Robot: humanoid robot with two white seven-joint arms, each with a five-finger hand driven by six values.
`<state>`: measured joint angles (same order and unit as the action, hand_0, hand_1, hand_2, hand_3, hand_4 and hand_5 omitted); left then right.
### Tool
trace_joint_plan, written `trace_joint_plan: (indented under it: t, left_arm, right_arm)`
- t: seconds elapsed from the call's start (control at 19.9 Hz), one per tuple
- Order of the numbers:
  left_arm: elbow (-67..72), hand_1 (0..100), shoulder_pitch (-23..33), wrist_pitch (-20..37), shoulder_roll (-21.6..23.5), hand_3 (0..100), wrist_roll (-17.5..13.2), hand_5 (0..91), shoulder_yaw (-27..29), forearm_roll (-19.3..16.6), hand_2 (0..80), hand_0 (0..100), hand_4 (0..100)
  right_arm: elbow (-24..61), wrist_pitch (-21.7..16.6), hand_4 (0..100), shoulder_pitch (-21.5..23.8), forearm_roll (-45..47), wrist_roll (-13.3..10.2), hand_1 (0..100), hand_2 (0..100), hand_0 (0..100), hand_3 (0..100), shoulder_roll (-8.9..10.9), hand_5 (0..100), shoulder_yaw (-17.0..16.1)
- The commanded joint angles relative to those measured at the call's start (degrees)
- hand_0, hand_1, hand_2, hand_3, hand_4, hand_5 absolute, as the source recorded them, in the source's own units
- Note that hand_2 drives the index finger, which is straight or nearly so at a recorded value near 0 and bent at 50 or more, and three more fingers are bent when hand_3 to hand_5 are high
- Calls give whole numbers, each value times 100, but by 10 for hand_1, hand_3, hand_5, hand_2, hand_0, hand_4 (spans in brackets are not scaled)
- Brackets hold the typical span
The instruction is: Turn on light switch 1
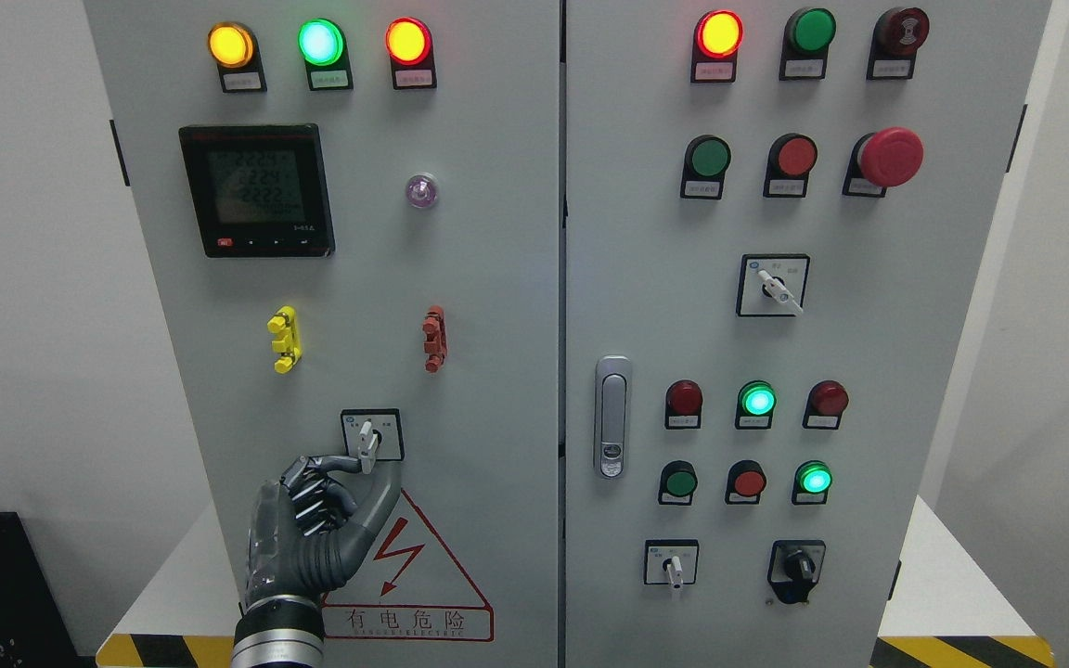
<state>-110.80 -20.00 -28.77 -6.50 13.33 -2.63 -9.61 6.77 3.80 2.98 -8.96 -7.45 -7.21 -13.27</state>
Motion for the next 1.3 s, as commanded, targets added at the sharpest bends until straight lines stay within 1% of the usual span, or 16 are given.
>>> trace_joint_plan:
  t: [0.0, 0.35, 0.5, 1.25]
  left_arm:
    - [85, 693, -21, -6, -88, 903, 12, 855, -18, -32, 528, 123, 928]
    - [85, 655, -92, -6, -114, 909, 56, 855, -27, -41, 540, 139, 926]
    - [85, 647, -100, -6, -123, 928, 65, 855, -1, -41, 542, 146, 924]
    - [138, 618, -144, -15, -132, 941, 82, 859, 43, -41, 564, 183, 925]
  right_arm:
    - [0, -2, 0, 1, 0, -3, 0, 0, 307, 0, 0, 0, 0]
    - [0, -2, 0, 1, 0, -3, 0, 0, 307, 0, 0, 0, 0]
    - [0, -2, 0, 1, 0, -3, 0, 0, 307, 0, 0, 0, 0]
    - [0, -2, 0, 1, 0, -3, 0, 0, 307, 0, 0, 0, 0]
